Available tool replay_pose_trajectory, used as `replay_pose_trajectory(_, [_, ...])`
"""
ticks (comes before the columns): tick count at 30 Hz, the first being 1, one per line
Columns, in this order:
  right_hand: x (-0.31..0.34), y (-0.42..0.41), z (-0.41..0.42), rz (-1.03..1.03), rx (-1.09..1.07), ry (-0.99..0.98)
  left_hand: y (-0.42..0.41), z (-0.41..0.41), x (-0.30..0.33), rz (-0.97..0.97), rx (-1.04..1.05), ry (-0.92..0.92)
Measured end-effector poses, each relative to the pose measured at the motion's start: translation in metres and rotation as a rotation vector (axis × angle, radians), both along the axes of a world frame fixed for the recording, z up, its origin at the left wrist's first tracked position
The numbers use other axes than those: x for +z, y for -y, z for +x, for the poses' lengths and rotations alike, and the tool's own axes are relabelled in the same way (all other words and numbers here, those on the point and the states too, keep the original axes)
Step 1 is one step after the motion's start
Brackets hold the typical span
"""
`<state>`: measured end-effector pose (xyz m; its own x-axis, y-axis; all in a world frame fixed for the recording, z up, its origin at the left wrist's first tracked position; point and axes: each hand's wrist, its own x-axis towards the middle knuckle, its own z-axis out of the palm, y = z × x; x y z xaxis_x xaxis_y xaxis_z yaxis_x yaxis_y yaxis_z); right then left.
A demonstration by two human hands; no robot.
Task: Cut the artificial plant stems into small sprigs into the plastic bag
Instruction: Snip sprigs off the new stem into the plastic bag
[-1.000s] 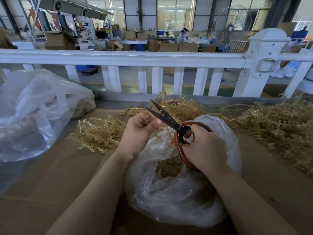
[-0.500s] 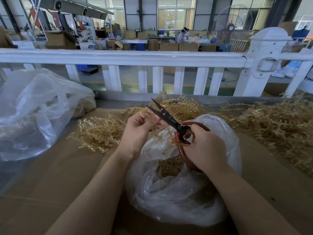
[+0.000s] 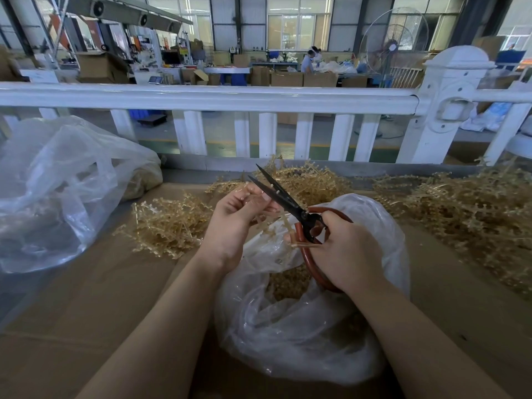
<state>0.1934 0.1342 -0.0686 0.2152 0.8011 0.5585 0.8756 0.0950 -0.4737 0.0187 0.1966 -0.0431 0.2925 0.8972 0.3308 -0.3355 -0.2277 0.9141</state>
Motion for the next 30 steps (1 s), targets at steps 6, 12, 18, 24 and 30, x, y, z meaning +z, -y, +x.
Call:
replay_pose_trajectory(6, [0.000, -0.001, 0.001, -0.028, 0.002, 0.017, 0.000, 0.001, 0.001, 0.021, 0.038, -0.016])
replay_pose_trajectory(12, [0.001, 0.000, 0.001, -0.015, -0.008, 0.023, 0.003, -0.001, 0.002, 0.108, 0.103, -0.104])
replay_pose_trajectory(18, [-0.001, 0.000, 0.001, -0.022, 0.014, 0.033, 0.009, 0.000, 0.005, 0.174, 0.105, -0.156])
replay_pose_trajectory(24, [0.000, 0.001, 0.000, -0.015, 0.034, 0.003, 0.010, 0.000, 0.007, 0.147, 0.079, -0.125])
replay_pose_trajectory(30, [-0.003, -0.002, 0.001, -0.006, 0.035, -0.003, 0.010, -0.001, 0.007, 0.151, 0.078, -0.135])
